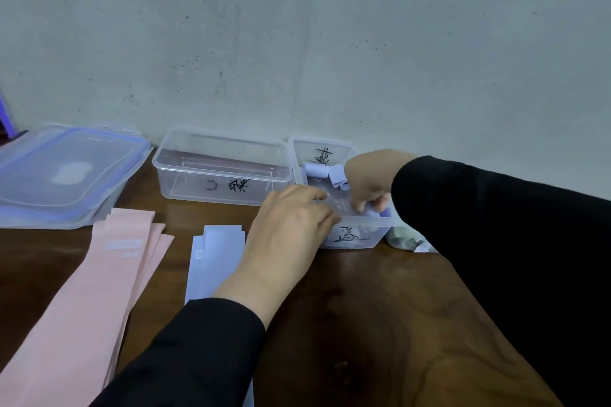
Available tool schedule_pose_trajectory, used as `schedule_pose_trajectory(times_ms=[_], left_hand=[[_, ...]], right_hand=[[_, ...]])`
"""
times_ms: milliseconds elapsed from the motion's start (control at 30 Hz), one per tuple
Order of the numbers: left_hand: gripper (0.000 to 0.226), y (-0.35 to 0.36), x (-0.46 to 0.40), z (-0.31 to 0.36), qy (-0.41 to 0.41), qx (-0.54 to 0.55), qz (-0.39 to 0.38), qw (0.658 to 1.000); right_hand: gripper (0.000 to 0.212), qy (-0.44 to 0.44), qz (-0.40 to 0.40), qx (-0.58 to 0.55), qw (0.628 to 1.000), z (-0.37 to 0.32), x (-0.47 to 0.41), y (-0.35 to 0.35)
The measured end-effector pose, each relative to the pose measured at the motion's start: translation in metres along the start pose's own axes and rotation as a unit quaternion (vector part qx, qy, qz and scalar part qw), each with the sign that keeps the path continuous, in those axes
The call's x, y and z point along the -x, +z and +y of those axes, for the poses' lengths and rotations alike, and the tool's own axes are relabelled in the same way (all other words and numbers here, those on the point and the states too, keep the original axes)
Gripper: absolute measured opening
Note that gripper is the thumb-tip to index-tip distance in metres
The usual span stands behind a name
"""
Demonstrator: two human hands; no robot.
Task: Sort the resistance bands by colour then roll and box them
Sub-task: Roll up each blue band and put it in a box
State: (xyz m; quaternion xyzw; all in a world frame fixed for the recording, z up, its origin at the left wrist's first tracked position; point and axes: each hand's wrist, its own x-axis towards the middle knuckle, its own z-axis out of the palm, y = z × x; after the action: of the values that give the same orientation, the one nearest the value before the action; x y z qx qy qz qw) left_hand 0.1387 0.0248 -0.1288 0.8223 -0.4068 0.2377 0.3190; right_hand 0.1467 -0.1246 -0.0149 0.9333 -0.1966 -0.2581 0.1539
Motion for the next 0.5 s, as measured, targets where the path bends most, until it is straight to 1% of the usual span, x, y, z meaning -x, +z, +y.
schedule_pose_trajectory(times_ms=[100,233,333,500], left_hand=[[0.020,0.001,0.000,0.000,0.000,0.003,0.001,1.000],[0.019,0.002,0.000,0.000,0.002,0.007,0.010,1.000],[0.019,0.003,0.000,-0.001,0.001,0.005,0.018,1.000],[0.020,0.004,0.000,-0.001,0.003,0.008,0.024,1.000]], right_hand=[[0.032,-0.007,-0.008,0.006,1.000,-0.006,-0.001,0.002],[0.033,0.008,-0.013,0.062,0.998,-0.014,-0.005,0.002],[0.029,0.011,-0.031,0.057,0.998,-0.016,-0.007,0.004],[0.029,0.007,-0.030,0.053,0.998,-0.015,-0.001,0.005]])
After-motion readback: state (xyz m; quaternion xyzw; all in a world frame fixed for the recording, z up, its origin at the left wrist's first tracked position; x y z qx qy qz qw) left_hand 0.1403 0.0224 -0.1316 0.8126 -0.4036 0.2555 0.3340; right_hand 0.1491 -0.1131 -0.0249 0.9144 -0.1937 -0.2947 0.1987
